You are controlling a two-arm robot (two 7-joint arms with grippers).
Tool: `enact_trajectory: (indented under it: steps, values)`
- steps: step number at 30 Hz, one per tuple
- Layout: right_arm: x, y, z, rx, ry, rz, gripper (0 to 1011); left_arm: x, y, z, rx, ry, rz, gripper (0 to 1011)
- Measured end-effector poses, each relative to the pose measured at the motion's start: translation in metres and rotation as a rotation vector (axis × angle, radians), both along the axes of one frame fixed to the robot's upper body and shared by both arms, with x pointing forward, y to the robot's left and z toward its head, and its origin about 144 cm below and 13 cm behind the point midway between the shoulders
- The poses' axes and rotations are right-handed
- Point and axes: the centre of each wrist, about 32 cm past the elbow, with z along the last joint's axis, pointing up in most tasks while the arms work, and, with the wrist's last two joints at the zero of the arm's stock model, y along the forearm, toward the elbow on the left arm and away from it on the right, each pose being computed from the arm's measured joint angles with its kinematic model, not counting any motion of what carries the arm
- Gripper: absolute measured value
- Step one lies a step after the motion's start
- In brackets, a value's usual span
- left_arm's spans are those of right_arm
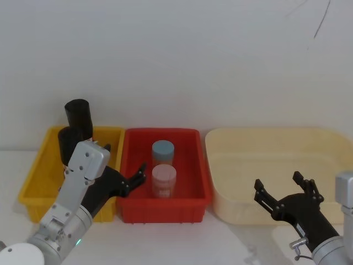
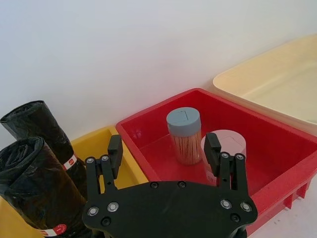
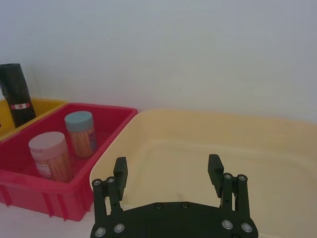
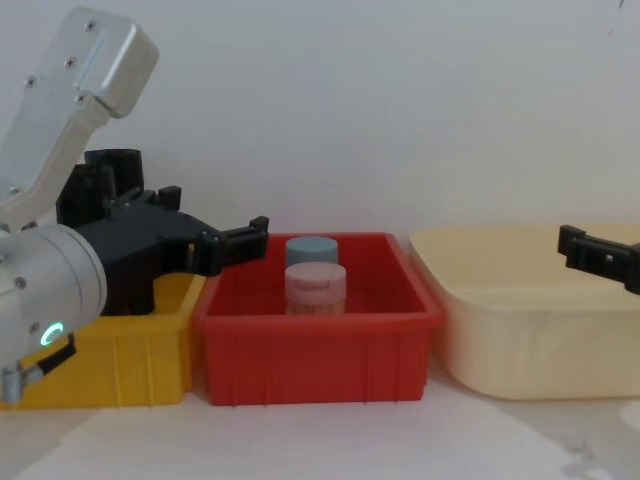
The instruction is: Pick up the garbage bag with the one hand and transfer it to the other hand.
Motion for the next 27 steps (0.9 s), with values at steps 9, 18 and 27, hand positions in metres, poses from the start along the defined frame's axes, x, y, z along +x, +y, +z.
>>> enact_trajectory:
  steps: [9, 18, 27]
  values:
    - [0.0000, 0.0000, 0.0000, 0.000, 0.000, 0.000, 999, 0.0000, 0.0000, 0.0000, 0.000, 0.000, 0.000, 1002]
    - [0.0000, 0.0000, 0.0000, 0.000, 0.000, 0.000, 999, 0.0000, 0.0000, 0.0000, 0.000, 0.000, 0.000, 1002]
    - [0.0000, 0.0000, 0.0000, 0.000, 0.000, 0.000, 999, 0.0000, 0.0000, 0.0000, 0.000, 0.000, 0.000, 1002]
